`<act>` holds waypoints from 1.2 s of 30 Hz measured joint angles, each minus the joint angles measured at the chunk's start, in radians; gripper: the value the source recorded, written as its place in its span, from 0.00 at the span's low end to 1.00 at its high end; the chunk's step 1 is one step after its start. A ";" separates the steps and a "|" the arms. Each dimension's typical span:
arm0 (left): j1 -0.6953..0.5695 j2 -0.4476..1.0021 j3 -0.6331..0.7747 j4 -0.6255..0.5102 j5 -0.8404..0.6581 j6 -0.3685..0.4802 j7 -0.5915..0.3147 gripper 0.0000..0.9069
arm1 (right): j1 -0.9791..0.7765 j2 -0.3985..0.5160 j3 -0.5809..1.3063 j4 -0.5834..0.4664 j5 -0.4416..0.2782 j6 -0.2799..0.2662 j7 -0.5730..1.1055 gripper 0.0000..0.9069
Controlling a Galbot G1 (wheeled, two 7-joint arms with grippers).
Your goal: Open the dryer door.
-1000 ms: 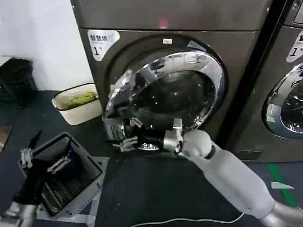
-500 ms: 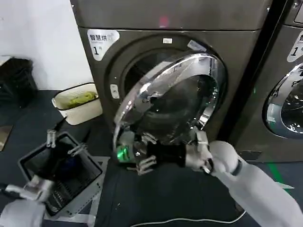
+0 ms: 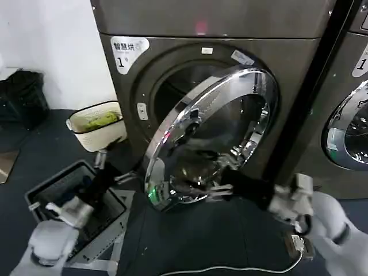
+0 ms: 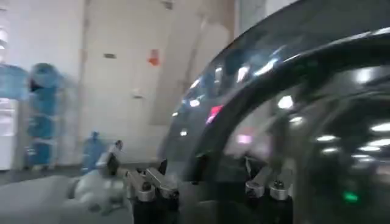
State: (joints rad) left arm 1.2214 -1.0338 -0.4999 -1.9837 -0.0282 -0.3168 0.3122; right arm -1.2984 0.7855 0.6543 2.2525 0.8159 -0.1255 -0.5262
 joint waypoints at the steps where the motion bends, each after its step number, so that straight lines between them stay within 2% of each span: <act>1: -0.014 0.000 0.023 0.007 0.003 -0.004 0.000 1.00 | -0.055 0.017 0.057 0.017 -0.005 0.005 0.007 1.00; 5: -0.069 0.002 0.113 0.035 -0.005 -0.016 0.002 1.00 | -0.267 0.105 0.280 0.085 -0.050 0.037 0.067 1.00; 10: -0.133 0.014 0.217 0.069 -0.025 -0.039 0.007 1.00 | -0.475 0.285 0.507 0.160 -0.141 0.079 0.189 1.00; 13: -0.174 0.016 0.286 0.093 -0.035 -0.054 0.008 1.00 | -0.543 0.411 0.625 0.185 -0.193 0.079 0.269 1.00; 16: -0.226 0.013 0.358 0.121 -0.048 -0.067 0.006 1.00 | -0.565 0.526 0.734 0.185 -0.242 0.056 0.332 1.00; 21: -0.325 -0.016 0.486 0.174 -0.059 -0.078 0.005 1.00 | -0.547 0.683 0.916 0.141 -0.310 0.022 0.447 1.00; 26: -0.422 -0.063 0.589 0.228 -0.058 -0.077 0.002 1.00 | -0.536 0.759 1.088 0.061 -0.411 0.049 0.530 1.00; 30: -0.486 -0.106 0.658 0.272 -0.054 -0.075 0.000 1.00 | -0.538 0.799 1.210 -0.017 -0.435 0.066 0.573 1.00; 36: -0.572 -0.200 0.778 0.358 -0.047 -0.071 -0.002 1.00 | -0.521 0.819 1.341 -0.113 -0.440 0.059 0.601 1.00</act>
State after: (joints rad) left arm 0.6496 -1.2340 0.2777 -1.6257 -0.0749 -0.3881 0.3100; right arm -1.8190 1.6046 1.9957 2.1396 0.3758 -0.0670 0.0748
